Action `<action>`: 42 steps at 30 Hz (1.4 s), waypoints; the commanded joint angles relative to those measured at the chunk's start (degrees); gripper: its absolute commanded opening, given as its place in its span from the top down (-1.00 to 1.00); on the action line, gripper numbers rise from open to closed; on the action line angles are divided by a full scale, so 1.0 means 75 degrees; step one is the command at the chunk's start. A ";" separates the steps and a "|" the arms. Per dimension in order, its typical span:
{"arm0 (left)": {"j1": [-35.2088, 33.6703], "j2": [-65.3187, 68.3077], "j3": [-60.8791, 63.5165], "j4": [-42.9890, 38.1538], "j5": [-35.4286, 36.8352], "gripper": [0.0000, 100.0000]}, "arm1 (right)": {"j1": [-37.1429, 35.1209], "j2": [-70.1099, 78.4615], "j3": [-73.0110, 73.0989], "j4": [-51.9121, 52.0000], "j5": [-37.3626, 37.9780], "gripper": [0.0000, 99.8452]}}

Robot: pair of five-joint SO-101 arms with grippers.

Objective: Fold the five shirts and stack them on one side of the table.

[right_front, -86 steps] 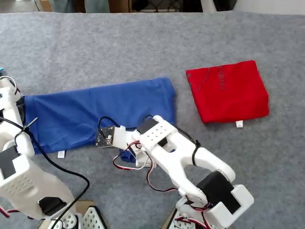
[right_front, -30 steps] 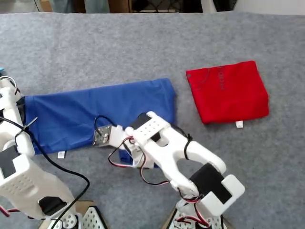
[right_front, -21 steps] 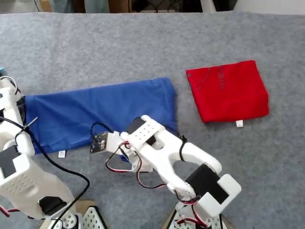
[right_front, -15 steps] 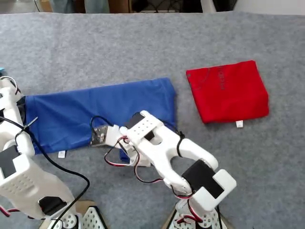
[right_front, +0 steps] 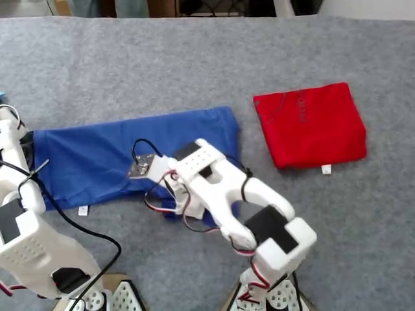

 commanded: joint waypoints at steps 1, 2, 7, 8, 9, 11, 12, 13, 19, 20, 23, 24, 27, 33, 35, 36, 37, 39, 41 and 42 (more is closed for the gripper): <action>-0.0053 -0.0141 -0.0006 -0.0129 -0.0059 0.94 | 0.0094 0.0100 -0.1119 0.0938 0.0000 0.97; -0.0053 -0.0141 -0.0006 -0.0129 -0.0059 0.94 | 0.0164 0.0111 -0.1448 0.1102 0.0070 0.97; -0.0053 -0.0141 -0.0053 -0.0129 -0.0059 0.94 | 0.0610 0.0416 -0.2796 0.1981 0.2321 0.97; -0.0053 -0.0141 -0.0064 -0.0129 -0.0059 0.94 | 0.0762 0.0533 -0.3171 0.2192 0.2743 0.97; -0.0053 -0.0141 -0.0064 -0.0129 -0.0059 0.94 | 0.0891 0.0662 -0.3569 0.2356 0.3071 0.97; -0.0029 -0.0141 -0.0053 -0.0129 -0.0059 0.94 | 0.1055 0.0967 -0.4355 0.2555 0.3505 0.97; -0.0029 -0.0141 -0.0041 -0.0129 -0.0059 0.94 | 0.1090 0.1143 -0.4730 0.2602 0.3681 0.97; -0.0029 -0.0141 -0.0041 -0.0129 -0.0059 0.94 | 0.1114 0.1319 -0.5105 0.2626 0.3856 0.97; -0.0029 -0.0141 -0.0018 -0.0129 -0.0059 0.94 | 0.1043 0.2456 -0.6980 0.2626 0.4454 0.97; -0.0029 -0.0141 -0.0018 -0.0129 -0.0059 0.94 | 0.1020 0.2678 -0.7285 0.2626 0.4525 0.97; -0.0018 -0.0141 -0.0018 -0.0129 -0.0059 0.94 | 0.0996 0.3276 -0.8035 0.2637 0.4794 0.97; -0.0018 -0.0141 -0.0018 -0.0129 -0.0059 0.94 | 0.0996 0.3440 -0.8246 0.2637 0.4911 0.97; -0.0018 -0.0141 -0.0018 -0.0129 -0.0059 0.94 | 0.0996 0.3839 -0.8762 0.2637 0.5017 0.97; -0.0018 -0.0141 -0.0018 -0.0129 -0.0059 0.94 | 0.1008 0.4015 -0.9254 0.2989 0.5005 0.51; -0.0018 -0.0141 -0.0018 -0.0117 -0.0059 0.94 | 0.1008 0.4015 -0.9360 0.3036 0.5005 0.33; -0.0018 -0.0141 -0.0018 -0.0094 -0.0059 0.94 | 0.1020 0.4003 -0.9395 0.3095 0.5005 0.32; -0.0018 -0.0141 -0.0006 -0.0082 -0.0059 0.94 | 0.1032 0.4003 -0.9442 0.3153 0.5017 0.34; -0.0018 -0.0141 -0.0006 -0.0082 -0.0059 0.94 | 0.1043 0.4003 -0.9606 0.3259 0.5017 0.39; -0.0018 -0.0141 -0.0006 -0.0082 -0.0059 0.94 | 0.1055 0.3991 -0.9875 0.3446 0.5005 0.47; -0.0018 -0.0141 -0.0006 -0.0082 -0.0059 0.94 | 0.1055 0.3968 -1.0016 0.3622 0.5005 0.52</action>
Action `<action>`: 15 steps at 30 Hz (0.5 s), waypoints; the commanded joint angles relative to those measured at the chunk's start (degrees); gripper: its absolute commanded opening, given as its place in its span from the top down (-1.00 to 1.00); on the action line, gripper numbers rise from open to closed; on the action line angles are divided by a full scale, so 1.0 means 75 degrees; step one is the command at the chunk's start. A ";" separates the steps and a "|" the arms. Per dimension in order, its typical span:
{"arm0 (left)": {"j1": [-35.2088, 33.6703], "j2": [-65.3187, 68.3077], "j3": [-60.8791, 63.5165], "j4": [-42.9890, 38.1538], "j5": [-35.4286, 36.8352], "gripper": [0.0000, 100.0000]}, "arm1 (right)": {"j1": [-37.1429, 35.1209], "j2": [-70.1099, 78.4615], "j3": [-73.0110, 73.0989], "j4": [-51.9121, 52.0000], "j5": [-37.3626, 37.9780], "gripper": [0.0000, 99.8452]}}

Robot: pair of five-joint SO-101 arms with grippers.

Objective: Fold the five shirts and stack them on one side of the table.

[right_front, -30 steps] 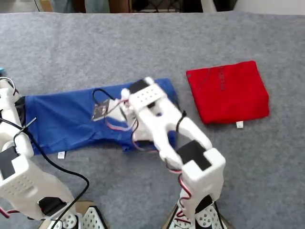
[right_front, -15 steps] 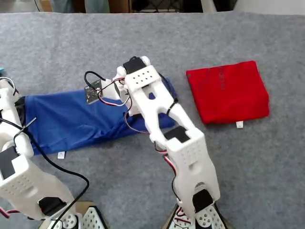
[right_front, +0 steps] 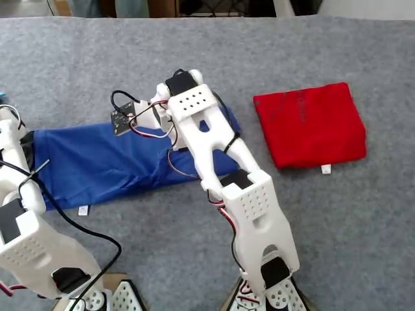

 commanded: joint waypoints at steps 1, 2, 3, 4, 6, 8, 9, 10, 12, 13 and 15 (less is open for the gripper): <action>-0.0018 -0.0141 -0.0018 -0.0082 -0.0059 0.94 | 0.0047 -0.0111 -0.0756 0.0516 0.0059 0.61; -0.0018 -0.0141 -0.0018 -0.0082 -0.0059 0.94 | 0.0023 -0.0135 -0.0803 0.0621 0.0035 0.73; -0.0018 -0.0141 -0.0018 -0.0082 -0.0059 0.94 | 0.0000 -0.0147 -0.0815 0.0645 -0.0105 0.89; -0.0018 -0.0141 -0.0018 -0.0082 -0.0059 0.94 | -0.0023 -0.0147 -0.0815 0.0621 -0.0363 0.99; -0.0018 -0.0141 -0.0018 -0.0082 -0.0059 0.94 | -0.0164 -0.0100 -0.0803 0.0621 -0.0891 0.89; -0.0018 -0.0141 -0.0018 -0.0082 -0.0059 0.94 | -0.0375 0.0041 -0.0709 0.0563 -0.1641 0.94; -0.0018 -0.0141 -0.0018 -0.0082 -0.0059 0.94 | -0.0481 0.0170 -0.0662 0.0469 -0.1969 0.98; -0.0018 -0.0141 -0.0018 -0.0082 -0.0059 0.94 | -0.0574 0.0311 -0.0615 0.0293 -0.2251 0.97; -0.0018 -0.0141 -0.0018 -0.0082 -0.0059 0.94 | -0.0715 0.0662 -0.0639 -0.0176 -0.2790 0.97; -0.0018 -0.0141 -0.0018 -0.0082 -0.0059 0.94 | -0.0774 0.0803 -0.0651 -0.0410 -0.3048 0.97; -0.0029 -0.0141 -0.0018 -0.0082 -0.0059 0.94 | -0.0914 0.1049 -0.0662 -0.0797 -0.3411 0.97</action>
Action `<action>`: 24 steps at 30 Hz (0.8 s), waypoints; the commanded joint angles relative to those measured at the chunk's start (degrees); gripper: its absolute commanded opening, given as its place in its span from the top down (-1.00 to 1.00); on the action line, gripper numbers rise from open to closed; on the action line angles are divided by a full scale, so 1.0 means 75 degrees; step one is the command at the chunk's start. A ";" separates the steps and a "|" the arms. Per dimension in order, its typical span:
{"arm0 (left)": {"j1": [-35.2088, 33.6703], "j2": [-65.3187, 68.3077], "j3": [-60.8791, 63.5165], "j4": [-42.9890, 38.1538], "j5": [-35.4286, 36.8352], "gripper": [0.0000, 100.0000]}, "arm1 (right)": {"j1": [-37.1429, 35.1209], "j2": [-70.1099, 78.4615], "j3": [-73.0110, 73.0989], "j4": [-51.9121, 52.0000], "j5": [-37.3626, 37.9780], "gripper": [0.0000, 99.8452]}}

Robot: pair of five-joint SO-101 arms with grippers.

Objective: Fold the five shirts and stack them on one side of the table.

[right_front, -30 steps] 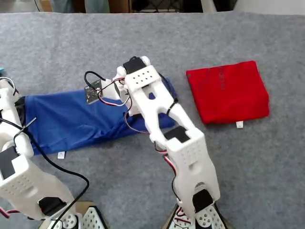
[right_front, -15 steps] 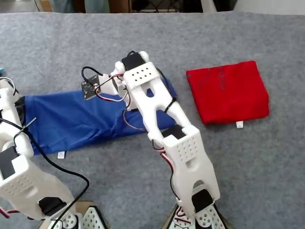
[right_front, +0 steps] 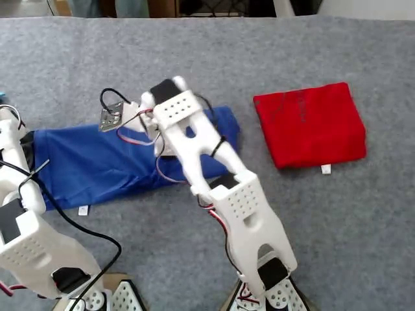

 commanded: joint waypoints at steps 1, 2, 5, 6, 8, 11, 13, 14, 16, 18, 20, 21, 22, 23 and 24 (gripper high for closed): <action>-0.0029 -0.0141 -0.0018 -0.0082 -0.0059 0.94 | -0.0328 0.0193 -0.0240 -0.0633 -0.0621 0.97; -0.0029 -0.0141 -0.0018 -0.0082 -0.0059 0.94 | -0.0375 0.0287 -0.0193 -0.0738 -0.0668 0.97; -0.0029 -0.0141 -0.0018 -0.0082 -0.0059 0.94 | -0.0375 0.0568 -0.0252 -0.0809 -0.0692 0.97; -0.0029 -0.0141 -0.0018 -0.0082 -0.0059 0.94 | -0.0363 0.0568 -0.0252 -0.0774 -0.0692 0.97; -0.0029 -0.0141 -0.0018 -0.0082 -0.0059 0.94 | -0.0340 0.0428 -0.0252 -0.0492 -0.0692 0.97; -0.0029 -0.0141 -0.0018 -0.0082 -0.0047 0.94 | -0.0258 0.0100 -0.0252 -0.0188 -0.0645 0.97; -0.0029 -0.0141 -0.0018 -0.0070 -0.0047 0.94 | -0.0082 -0.0100 -0.0252 -0.0117 -0.0645 0.97; -0.0029 -0.0141 -0.0018 -0.0070 -0.0047 0.94 | 0.0035 -0.0193 -0.0252 -0.0105 -0.0645 0.97; -0.0029 -0.0141 -0.0018 -0.0070 -0.0047 0.94 | 0.0340 -0.0428 -0.0252 -0.0117 -0.0645 0.97; -0.0029 -0.0141 -0.0006 -0.0070 -0.0047 0.94 | 0.0680 -0.0627 -0.0252 -0.0152 -0.0645 0.97; -0.0053 -0.0141 -0.0006 -0.0070 -0.0047 0.94 | 0.0926 -0.0838 -0.0252 -0.0152 -0.0680 0.97; -0.0064 -0.0141 -0.0006 -0.0070 -0.0047 0.94 | 0.0996 -0.0955 -0.0252 -0.0152 -0.0692 0.97; -0.0064 -0.0141 -0.0006 -0.0070 -0.0047 0.94 | 0.1067 -0.1049 -0.0252 -0.0164 -0.0692 0.97; -0.0064 -0.0141 -0.0006 -0.0070 -0.0047 0.94 | 0.1102 -0.1131 -0.0252 -0.0164 -0.0692 0.97; -0.0053 -0.0141 -0.0006 -0.0070 -0.0047 0.94 | 0.1137 -0.1190 -0.0252 -0.0188 -0.0692 0.97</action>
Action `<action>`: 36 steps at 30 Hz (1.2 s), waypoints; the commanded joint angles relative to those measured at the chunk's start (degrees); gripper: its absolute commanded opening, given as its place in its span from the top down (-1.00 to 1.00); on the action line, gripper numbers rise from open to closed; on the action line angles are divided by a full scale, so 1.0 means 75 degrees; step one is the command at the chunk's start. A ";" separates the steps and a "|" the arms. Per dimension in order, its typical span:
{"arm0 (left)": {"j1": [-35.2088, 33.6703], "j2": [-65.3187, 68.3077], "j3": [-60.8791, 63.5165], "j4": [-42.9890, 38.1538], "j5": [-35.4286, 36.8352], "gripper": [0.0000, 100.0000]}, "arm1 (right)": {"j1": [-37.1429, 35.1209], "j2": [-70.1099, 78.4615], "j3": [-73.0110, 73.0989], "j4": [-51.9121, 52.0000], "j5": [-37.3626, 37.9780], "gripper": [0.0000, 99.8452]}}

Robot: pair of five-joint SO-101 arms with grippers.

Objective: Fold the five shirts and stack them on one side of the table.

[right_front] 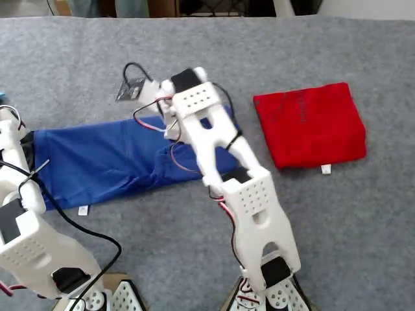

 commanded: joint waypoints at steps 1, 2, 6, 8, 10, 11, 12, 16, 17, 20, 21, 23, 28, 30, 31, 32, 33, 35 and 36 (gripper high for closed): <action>-0.0041 -0.0141 -0.0041 -0.0070 -0.0047 0.94 | 0.0234 -0.0674 -0.0217 -0.0117 -0.0082 0.97; -0.0041 -0.0141 -0.0041 -0.0070 -0.0047 0.94 | 0.0293 -0.0686 -0.0217 -0.0188 -0.0082 0.97; -0.0064 -0.0141 -0.0041 -0.0070 -0.0047 0.94 | 0.0762 -0.0580 -0.0123 -0.0621 -0.0082 0.97; -0.0064 -0.0141 -0.0041 -0.0070 -0.0047 0.94 | 0.0985 -0.0358 -0.0193 -0.0727 -0.0082 0.97; -0.0064 -0.0141 -0.0041 -0.0070 -0.0035 0.94 | 0.1172 -0.0018 -0.0147 -0.0844 -0.0105 0.97; -0.0064 -0.0141 -0.0041 -0.0070 -0.0023 0.94 | 0.1254 0.0205 -0.0147 -0.0914 -0.0258 0.97; -0.0064 -0.0141 -0.0041 -0.0059 0.0000 0.94 | 0.1325 0.0463 -0.0158 -0.0949 -0.0481 0.97; -0.0076 -0.0164 -0.0041 -0.0059 0.0000 0.94 | 0.1418 0.1237 -0.0440 -0.1149 -0.1067 0.97; -0.0076 -0.0199 -0.0041 -0.0059 0.0000 0.94 | 0.1430 0.1295 -0.0615 -0.1114 -0.1149 0.97; -0.0076 -0.0223 -0.0123 0.0211 0.0000 0.94 | 0.1430 0.1201 -0.1495 -0.0715 -0.1278 0.97; -0.0088 -0.0234 -0.0170 0.0387 0.0000 0.94 | 0.1442 0.1131 -0.1893 -0.0481 -0.1266 0.97; -0.0100 -0.0399 -0.0428 0.0914 0.0000 0.94 | 0.1500 0.1002 -0.2749 0.0070 -0.1266 0.97; -0.0053 -0.1547 -0.0908 0.2297 -0.0105 0.93 | 0.1653 0.0885 -0.4800 0.1090 -0.1266 0.97; -0.0064 -0.2004 -0.1026 0.2708 -0.0610 0.89 | 0.1758 0.0862 -0.5199 0.1102 -0.1313 0.97; -0.0088 -0.2192 -0.1073 0.3001 -0.0903 0.83 | 0.1782 0.0862 -0.5351 0.1114 -0.1313 0.97; -0.0111 -0.2356 -0.1108 0.3352 -0.1149 0.77 | 0.1805 0.0850 -0.5468 0.1114 -0.1336 0.97; -0.0193 -0.2403 -0.1108 0.3704 -0.1360 0.73 | 0.1817 0.0850 -0.5550 0.1125 -0.1453 0.97; -0.0240 -0.2344 -0.1049 0.4396 -0.1758 0.70 | 0.1817 0.0709 -0.5562 0.1125 -0.1735 0.97; -0.0240 -0.2227 -0.1014 0.4700 -0.1958 0.70 | 0.1793 0.0592 -0.5503 0.1125 -0.1840 0.97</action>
